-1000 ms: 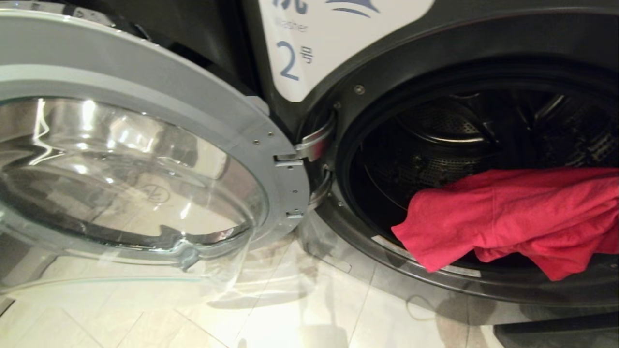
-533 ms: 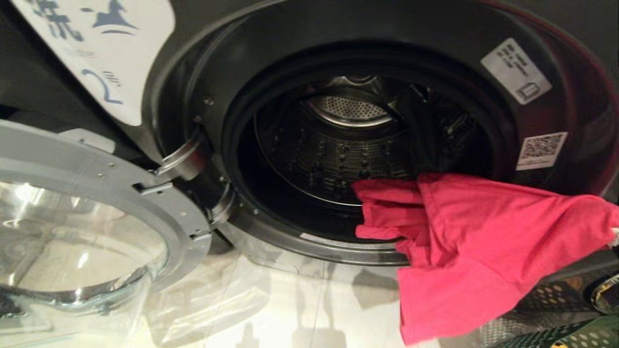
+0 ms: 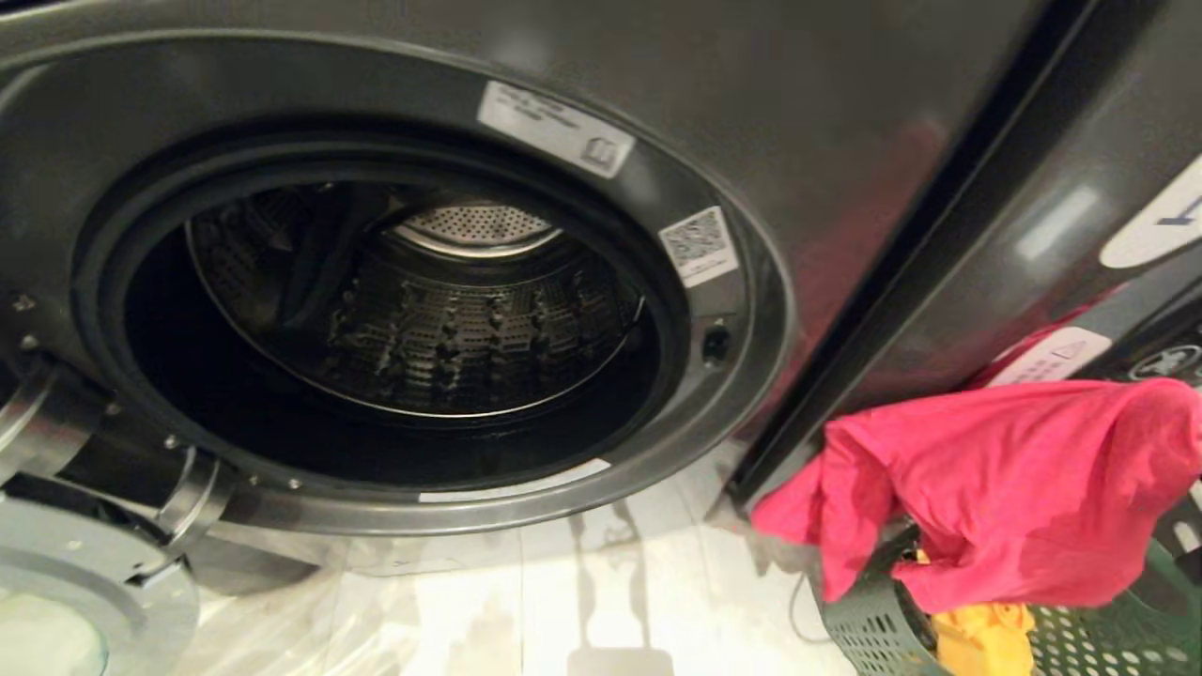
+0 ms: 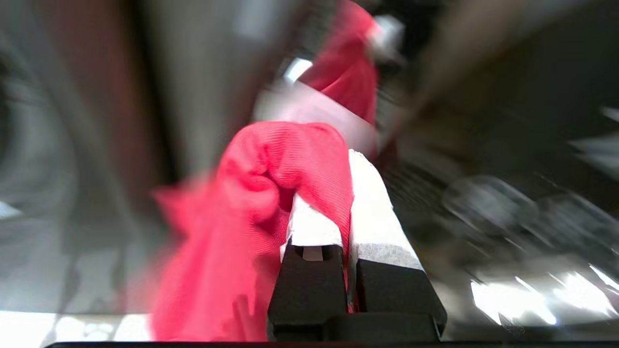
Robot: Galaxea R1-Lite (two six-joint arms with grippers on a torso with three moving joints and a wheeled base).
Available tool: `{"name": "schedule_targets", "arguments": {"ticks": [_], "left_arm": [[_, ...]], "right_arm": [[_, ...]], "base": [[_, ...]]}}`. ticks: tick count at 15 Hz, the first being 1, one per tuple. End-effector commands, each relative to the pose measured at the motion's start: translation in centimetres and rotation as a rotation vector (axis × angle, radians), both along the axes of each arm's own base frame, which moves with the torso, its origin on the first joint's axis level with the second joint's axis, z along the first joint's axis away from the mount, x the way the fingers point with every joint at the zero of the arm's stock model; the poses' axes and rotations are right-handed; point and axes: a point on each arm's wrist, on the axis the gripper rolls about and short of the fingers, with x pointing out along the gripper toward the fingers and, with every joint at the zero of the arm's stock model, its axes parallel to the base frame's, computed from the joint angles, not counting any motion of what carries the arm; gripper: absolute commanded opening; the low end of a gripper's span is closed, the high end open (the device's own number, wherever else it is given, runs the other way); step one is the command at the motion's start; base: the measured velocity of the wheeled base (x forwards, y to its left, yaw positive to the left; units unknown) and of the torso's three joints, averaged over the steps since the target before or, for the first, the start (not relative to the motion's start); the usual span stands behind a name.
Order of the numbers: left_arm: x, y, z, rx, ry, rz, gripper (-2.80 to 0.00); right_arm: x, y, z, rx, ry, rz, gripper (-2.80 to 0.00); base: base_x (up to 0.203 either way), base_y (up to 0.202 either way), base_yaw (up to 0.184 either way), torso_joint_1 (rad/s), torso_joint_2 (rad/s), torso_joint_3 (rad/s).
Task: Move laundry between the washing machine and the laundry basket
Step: Pick a cloth and place it into the basket
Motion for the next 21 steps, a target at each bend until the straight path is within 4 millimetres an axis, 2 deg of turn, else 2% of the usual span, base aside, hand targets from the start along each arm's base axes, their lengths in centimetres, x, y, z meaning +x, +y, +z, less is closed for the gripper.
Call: {"name": "schedule_targets", "arguments": {"ticks": [1,5,8,10,12,13,16,19,21], "left_arm": [[0.3,0.0,-1.1,0.0,0.04,0.001,-2.8],[0.3,0.0,-1.1,0.0,0.04,0.0,-2.8],[0.3,0.0,-1.1,-0.001,0.04,0.0,-2.8],[0.3,0.0,-1.1,-0.001,0.04,0.0,-2.8],[0.3,0.0,-1.1,-0.001,0.04,0.0,-2.8],[0.3,0.0,-1.1,-0.002,0.04,0.001,-2.8],[0.3,0.0,-1.1,-0.001,0.04,0.0,-2.8],[0.3,0.0,-1.1,-0.001,0.04,0.001,-2.8],[0.3,0.0,-1.1,-0.001,0.04,0.0,-2.8]], "right_arm": [[0.0,0.0,0.2,-0.001,-0.02,0.003,-2.8],[0.2,0.0,0.2,0.005,-0.02,-0.003,-2.8],[1.6,-0.3,0.3,0.009,0.001,-0.036,-2.8],[3.1,-0.8,2.1,0.022,-0.077,-0.098,-2.8],[4.3,-1.1,4.9,0.032,-0.189,-0.128,-2.8],[4.6,-1.2,5.5,0.033,-0.21,-0.133,-2.8],[4.7,-1.2,3.3,0.034,-0.113,-0.14,-2.8],[4.8,-1.2,2.7,0.03,-0.082,-0.143,-2.8],[5.1,-1.2,1.4,0.025,-0.016,-0.144,-2.8]], "base": [[0.0,0.004,-0.183,-0.001,0.0,0.002],[0.001,0.008,-0.176,0.002,0.0,0.002],[0.0,0.007,-0.141,0.001,0.0,0.002],[0.0,0.002,-0.026,0.001,0.0,0.001],[0.0,0.0,0.0,0.0,0.0,0.0],[0.0,0.0,0.0,0.0,0.0,0.0],[0.0,0.0,0.0,0.0,0.0,0.0],[0.0,0.0,0.0,0.0,0.0,0.0],[0.0,0.0,0.0,0.0,0.0,0.0]]}}
